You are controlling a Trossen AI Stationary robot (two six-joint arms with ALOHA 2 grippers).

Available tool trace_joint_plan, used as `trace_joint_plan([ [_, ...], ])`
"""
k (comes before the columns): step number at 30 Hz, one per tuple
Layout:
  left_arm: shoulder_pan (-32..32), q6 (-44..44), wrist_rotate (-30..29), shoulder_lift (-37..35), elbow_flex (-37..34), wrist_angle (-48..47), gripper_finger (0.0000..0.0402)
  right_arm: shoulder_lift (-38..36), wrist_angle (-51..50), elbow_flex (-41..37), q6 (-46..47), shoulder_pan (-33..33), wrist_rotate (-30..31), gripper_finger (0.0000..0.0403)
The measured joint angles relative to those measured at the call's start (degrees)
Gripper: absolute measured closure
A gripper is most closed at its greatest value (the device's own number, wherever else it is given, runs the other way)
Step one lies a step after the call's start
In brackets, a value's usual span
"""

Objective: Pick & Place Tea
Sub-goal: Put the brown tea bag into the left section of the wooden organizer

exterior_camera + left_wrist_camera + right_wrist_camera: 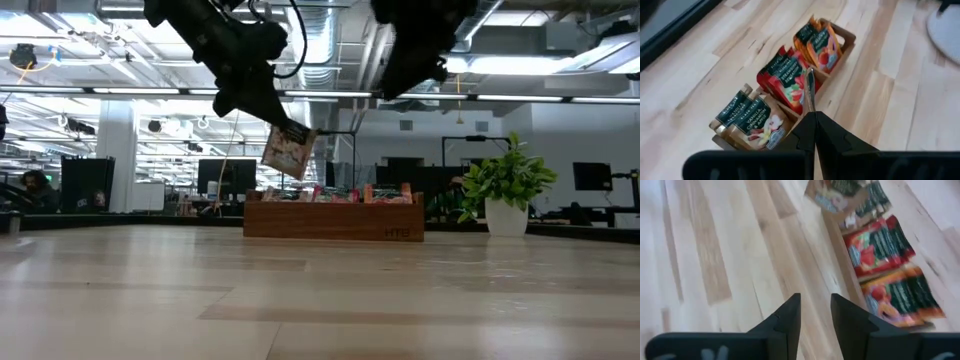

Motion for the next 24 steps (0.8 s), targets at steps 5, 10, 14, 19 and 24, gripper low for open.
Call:
trace_joint_plan([
  [5, 2.2, 4.0, 2.3, 0.0, 0.0, 0.0, 0.0401, -3.6, -4.9, 0.0, -3.6, 2.8, 2.6, 0.0306],
  [10, 5.5, 8.1, 7.2, 0.0, 0.0, 0.2, 0.0401, -8.9, -8.5, -1.4, -3.2, 4.2, 4.7, 0.031],
  [14, 8.2, 11.2, 10.7, 0.0, -0.9, 1.1, 0.0402, -14.2, -9.4, -4.6, 0.1, 4.5, 5.3, 0.031],
  [19, 11.5, 11.2, 16.4, -0.4, -6.4, 9.5, 0.0401, -20.8, -8.4, -9.1, 5.1, 5.9, 6.6, 0.031],
  [24, 13.5, 11.3, 20.2, -0.4, -10.3, 15.5, 0.0401, -25.3, -7.2, -12.4, 8.9, 7.7, 6.7, 0.031],
])
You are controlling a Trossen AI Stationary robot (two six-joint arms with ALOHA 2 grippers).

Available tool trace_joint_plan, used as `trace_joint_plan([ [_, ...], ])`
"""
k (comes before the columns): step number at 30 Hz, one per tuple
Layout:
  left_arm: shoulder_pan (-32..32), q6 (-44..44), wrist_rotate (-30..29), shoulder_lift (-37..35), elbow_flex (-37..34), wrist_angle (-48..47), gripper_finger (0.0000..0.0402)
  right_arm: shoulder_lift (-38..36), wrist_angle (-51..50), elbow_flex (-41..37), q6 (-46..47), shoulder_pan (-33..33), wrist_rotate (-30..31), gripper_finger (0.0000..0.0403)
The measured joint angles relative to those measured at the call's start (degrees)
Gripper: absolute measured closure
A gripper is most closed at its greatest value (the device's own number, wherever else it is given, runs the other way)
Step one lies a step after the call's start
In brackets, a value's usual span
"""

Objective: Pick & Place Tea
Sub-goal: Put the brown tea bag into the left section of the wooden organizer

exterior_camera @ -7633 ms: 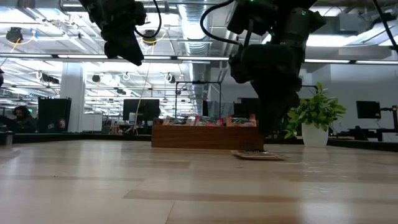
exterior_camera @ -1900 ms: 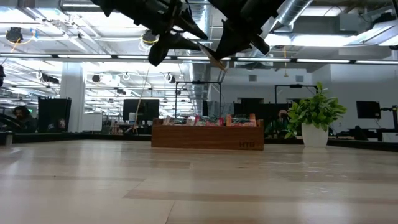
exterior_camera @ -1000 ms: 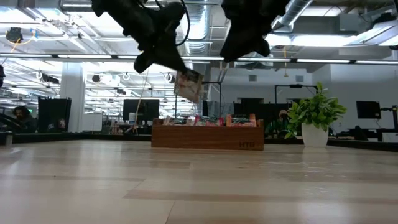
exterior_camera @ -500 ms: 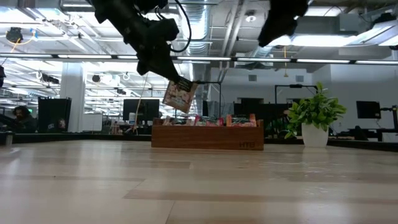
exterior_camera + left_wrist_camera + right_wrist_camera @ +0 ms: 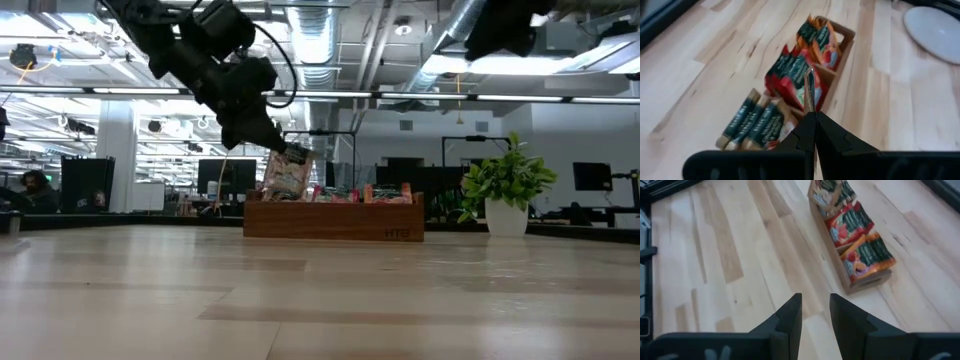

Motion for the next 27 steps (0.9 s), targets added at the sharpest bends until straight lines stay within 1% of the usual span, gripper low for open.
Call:
trace_joint_plan([
  [3, 1.6, 2.1, 1.0, 0.0, -1.3, 0.2, 0.0401, -2.0, 0.8, -1.6, 1.9, 0.9, 0.0, 0.031],
  [7, 4.3, 3.7, 7.0, 0.0, -2.1, 0.2, 0.0401, -4.6, 1.5, -3.5, 4.9, 1.6, 0.2, 0.031],
  [10, 6.3, 5.1, 9.4, 0.0, -2.2, 0.3, 0.0401, -6.3, 1.8, -3.6, 6.7, 1.6, 1.3, 0.031],
  [14, 8.9, 5.9, 14.9, 0.0, -2.2, 2.2, 0.0401, -8.1, 2.3, -3.6, 8.2, 1.6, 3.0, 0.031],
  [21, 11.2, 7.4, 18.2, 0.4, -2.2, 2.7, 0.0401, -8.6, 2.5, -3.6, 9.1, 1.6, 3.9, 0.031],
  [27, 11.3, 7.3, 18.7, 2.3, -3.5, 7.4, 0.0401, -8.4, 2.5, -3.6, 9.1, 1.6, 3.9, 0.031],
])
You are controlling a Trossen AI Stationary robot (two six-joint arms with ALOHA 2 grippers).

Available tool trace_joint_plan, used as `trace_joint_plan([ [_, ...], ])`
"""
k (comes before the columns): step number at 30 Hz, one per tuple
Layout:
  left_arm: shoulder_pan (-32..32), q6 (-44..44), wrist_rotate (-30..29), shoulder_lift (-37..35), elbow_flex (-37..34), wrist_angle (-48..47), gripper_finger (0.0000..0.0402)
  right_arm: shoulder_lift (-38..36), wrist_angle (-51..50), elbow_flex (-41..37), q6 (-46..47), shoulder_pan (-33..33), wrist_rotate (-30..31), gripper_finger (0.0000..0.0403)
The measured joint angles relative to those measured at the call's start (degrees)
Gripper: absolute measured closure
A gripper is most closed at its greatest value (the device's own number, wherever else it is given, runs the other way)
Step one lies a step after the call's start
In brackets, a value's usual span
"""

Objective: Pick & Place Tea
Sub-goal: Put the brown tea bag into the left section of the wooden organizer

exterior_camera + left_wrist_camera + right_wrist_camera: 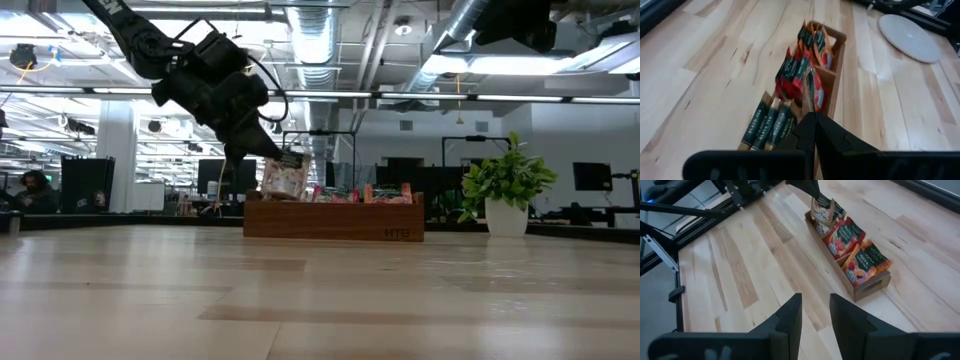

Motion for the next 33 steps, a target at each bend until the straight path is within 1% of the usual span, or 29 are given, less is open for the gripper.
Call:
trace_joint_plan([
  [12, 1.1, 0.1, 0.3, 1.1, 0.0, 1.6, 0.0401, -0.1, 0.0, 0.0, 1.2, 0.0, 0.0, 0.0311],
  [21, 1.1, -0.3, 0.7, 5.2, 0.0, 2.3, 0.0401, -0.1, 1.2, 0.0, 1.4, 0.0, 0.0, 0.0311],
  [33, 1.1, -2.0, 0.1, 5.4, 0.0, 2.7, 0.0401, -0.1, 2.1, 0.0, 1.4, 0.0, -0.1, 0.0311],
])
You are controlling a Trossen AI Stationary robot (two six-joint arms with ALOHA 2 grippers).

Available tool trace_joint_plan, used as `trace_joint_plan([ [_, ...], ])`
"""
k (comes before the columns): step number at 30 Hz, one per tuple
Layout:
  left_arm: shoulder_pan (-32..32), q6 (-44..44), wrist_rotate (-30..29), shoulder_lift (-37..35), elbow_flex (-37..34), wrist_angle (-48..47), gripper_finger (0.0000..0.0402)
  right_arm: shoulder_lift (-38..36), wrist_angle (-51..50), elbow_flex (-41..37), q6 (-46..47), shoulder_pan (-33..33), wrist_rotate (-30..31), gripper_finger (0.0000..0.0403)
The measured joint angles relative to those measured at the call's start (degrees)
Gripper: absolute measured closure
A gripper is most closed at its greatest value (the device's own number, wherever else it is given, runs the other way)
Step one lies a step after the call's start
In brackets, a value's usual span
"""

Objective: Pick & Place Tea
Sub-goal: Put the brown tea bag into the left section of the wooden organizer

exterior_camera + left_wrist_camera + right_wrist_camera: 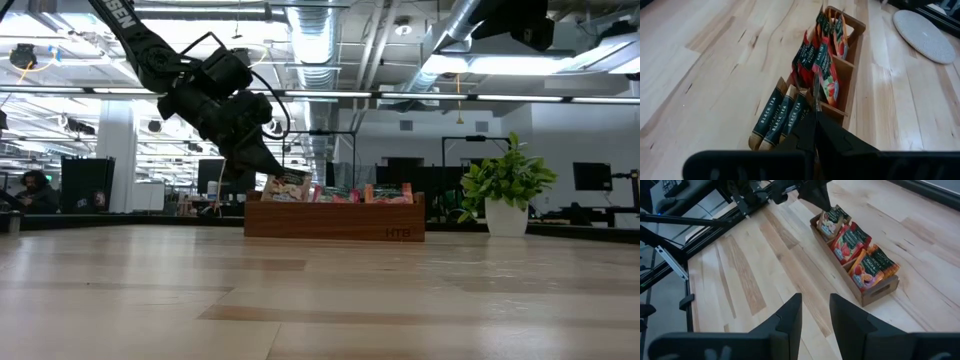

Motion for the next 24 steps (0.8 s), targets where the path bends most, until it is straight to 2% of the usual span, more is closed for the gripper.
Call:
trace_joint_plan([
  [24, 0.0, 2.1, -2.6, 0.0, 0.0, 0.6, 0.0402, 0.0, 0.0, 0.0, -0.3, 0.0, 0.0, 0.031],
])
